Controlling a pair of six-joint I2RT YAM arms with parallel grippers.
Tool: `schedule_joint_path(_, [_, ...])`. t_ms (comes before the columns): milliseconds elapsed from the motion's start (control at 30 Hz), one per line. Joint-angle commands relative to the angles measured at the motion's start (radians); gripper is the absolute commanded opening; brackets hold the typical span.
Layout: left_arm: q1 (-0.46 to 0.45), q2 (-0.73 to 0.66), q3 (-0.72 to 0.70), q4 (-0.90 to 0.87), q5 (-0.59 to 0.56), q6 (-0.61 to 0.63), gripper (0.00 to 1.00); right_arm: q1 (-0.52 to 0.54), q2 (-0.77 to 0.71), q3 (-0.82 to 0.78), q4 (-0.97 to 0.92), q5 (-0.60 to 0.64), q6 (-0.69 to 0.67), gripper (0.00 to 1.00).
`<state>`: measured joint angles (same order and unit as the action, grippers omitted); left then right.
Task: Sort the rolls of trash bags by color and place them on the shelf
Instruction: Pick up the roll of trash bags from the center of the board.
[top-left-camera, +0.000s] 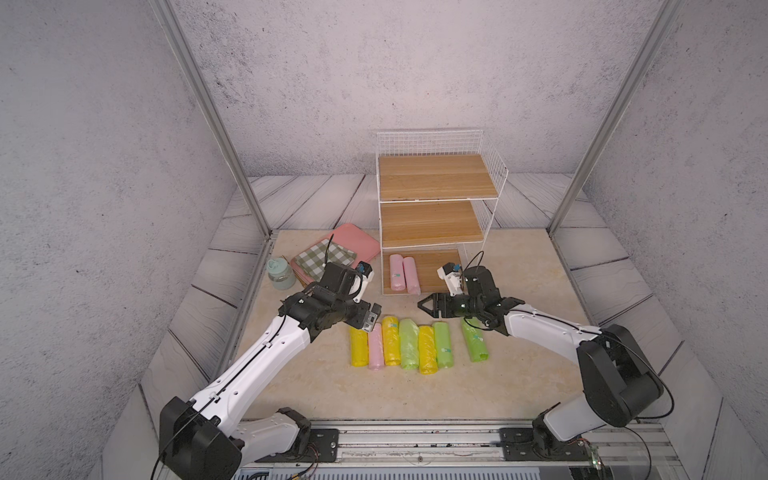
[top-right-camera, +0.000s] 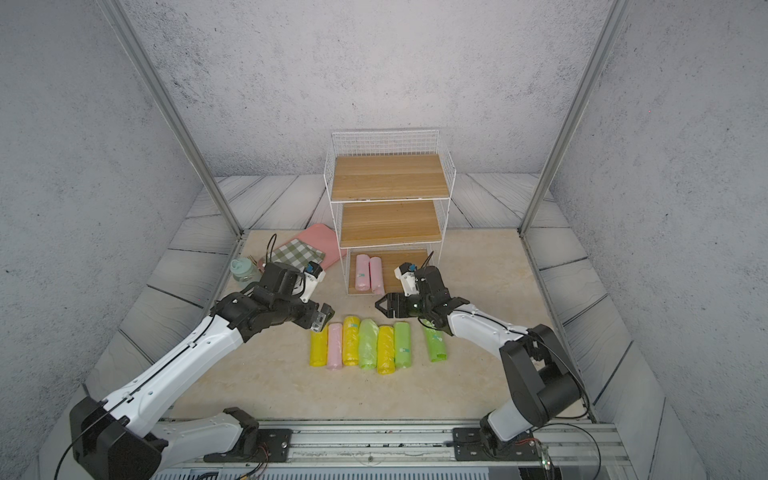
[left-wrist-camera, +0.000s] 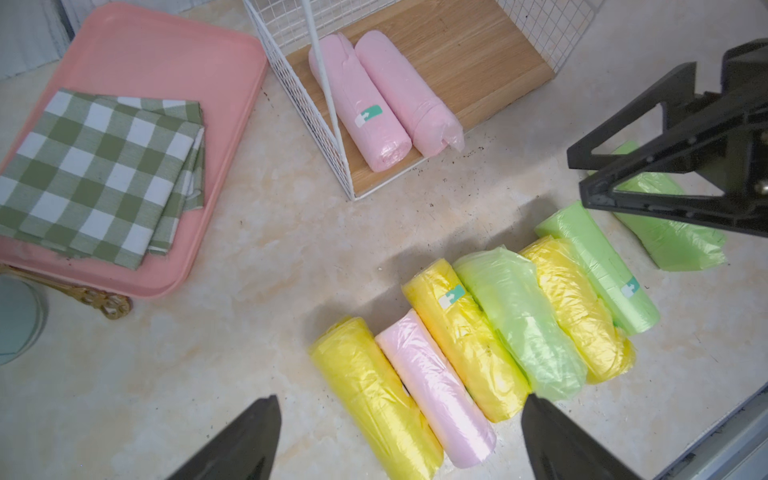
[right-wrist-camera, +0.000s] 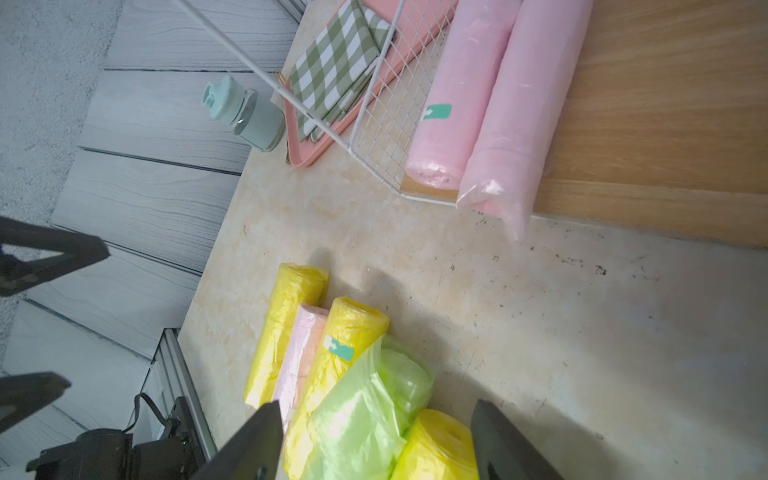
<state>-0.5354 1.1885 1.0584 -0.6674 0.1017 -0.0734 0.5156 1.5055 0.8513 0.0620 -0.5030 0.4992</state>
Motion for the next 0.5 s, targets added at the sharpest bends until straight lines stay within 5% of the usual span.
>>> schedule_joint_path(0, [-0.018,0.019,0.0,-0.035,0.002,-0.052,0.97,0.007,-0.086,-0.045,-0.035,0.004,-0.064,0.76])
schedule_joint_path(267, [-0.054,0.102,-0.037,-0.01,-0.008,-0.128,0.96,0.014,-0.221,-0.146,-0.089,0.028,-0.135,0.77])
schedule_joint_path(467, [-0.058,0.179,-0.021,-0.032,-0.016,-0.176,0.94,0.017,-0.291,-0.185,-0.153,0.068,-0.165,0.89])
